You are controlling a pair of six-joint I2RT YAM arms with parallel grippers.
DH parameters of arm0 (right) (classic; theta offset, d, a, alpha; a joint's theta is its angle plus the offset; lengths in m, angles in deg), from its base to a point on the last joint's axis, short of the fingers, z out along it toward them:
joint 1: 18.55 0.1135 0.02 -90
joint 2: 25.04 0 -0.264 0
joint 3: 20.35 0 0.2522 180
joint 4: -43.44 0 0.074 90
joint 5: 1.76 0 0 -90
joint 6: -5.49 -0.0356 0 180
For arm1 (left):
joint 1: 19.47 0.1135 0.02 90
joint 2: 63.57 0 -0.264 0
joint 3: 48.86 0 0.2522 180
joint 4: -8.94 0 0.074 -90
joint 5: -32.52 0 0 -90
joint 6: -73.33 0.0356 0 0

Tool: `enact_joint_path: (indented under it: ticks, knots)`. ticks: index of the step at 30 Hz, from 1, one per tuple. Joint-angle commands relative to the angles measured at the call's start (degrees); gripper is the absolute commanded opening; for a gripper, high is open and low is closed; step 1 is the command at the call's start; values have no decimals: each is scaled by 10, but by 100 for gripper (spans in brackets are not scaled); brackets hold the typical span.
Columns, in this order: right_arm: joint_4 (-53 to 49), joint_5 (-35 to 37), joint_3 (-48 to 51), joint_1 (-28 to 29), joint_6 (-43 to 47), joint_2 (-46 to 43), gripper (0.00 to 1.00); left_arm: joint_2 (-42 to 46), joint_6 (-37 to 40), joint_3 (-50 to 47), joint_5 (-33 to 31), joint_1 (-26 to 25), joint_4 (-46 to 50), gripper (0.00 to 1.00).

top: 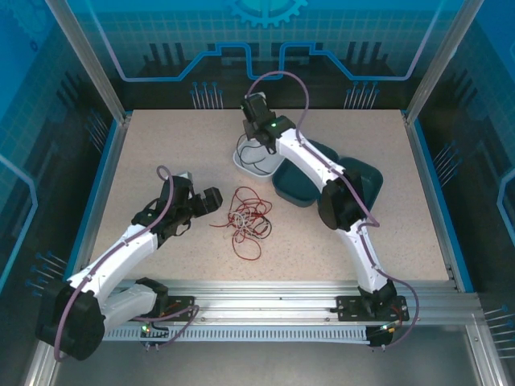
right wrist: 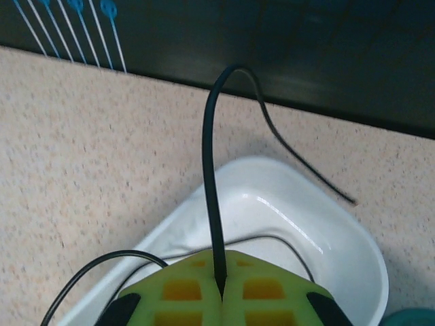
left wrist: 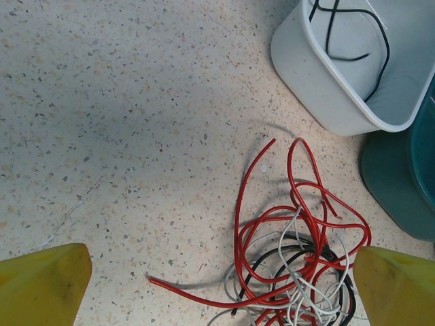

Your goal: Untangle the cables

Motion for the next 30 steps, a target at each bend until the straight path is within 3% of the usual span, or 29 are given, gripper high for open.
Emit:
enact_joint_path:
  ticks: [1,9,21,30]
  knots:
    - [-21,35,34,14,2,-49,0,10,10,-10,9,6,-3,99]
    - [-38,12,74,13,-11,-57,0,8,8,-13,12,6,-7,99]
    - [-93,-42,12,-18,-44,25,1,8,9,-13,12,6,-3,99]
    - [-107,-93,13,-26,-44,27,21,0,5,-3,20,6,-7,99]
